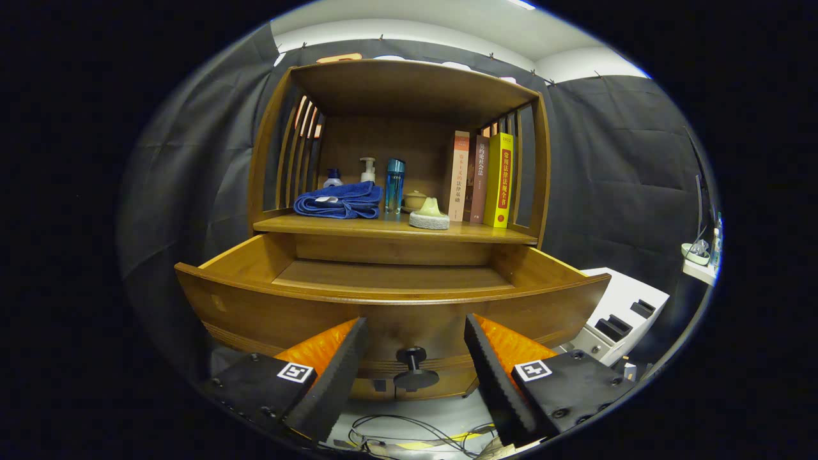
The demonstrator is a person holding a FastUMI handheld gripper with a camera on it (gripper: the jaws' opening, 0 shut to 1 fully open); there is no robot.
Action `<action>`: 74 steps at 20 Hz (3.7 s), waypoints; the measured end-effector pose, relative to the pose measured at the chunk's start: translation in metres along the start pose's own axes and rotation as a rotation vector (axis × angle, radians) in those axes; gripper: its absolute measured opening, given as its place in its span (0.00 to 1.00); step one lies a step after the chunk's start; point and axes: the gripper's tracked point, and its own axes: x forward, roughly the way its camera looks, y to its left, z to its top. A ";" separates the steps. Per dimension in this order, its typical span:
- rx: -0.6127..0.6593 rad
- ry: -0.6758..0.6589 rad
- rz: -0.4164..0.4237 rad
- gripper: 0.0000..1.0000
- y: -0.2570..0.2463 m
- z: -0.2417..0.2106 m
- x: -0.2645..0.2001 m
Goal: Pull open the drawer, take out the items inside it, and place them on the countertop above the cabinet.
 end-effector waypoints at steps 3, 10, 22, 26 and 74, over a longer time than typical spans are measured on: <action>0.008 -0.014 -0.004 0.97 0.000 0.001 0.002; -0.003 -0.004 0.008 0.96 0.009 0.004 0.023; 0.009 -0.002 0.001 0.96 0.014 0.013 0.090; 0.005 0.008 -0.003 0.96 0.016 0.014 0.106; 0.092 -0.128 0.020 0.97 -0.014 0.297 0.056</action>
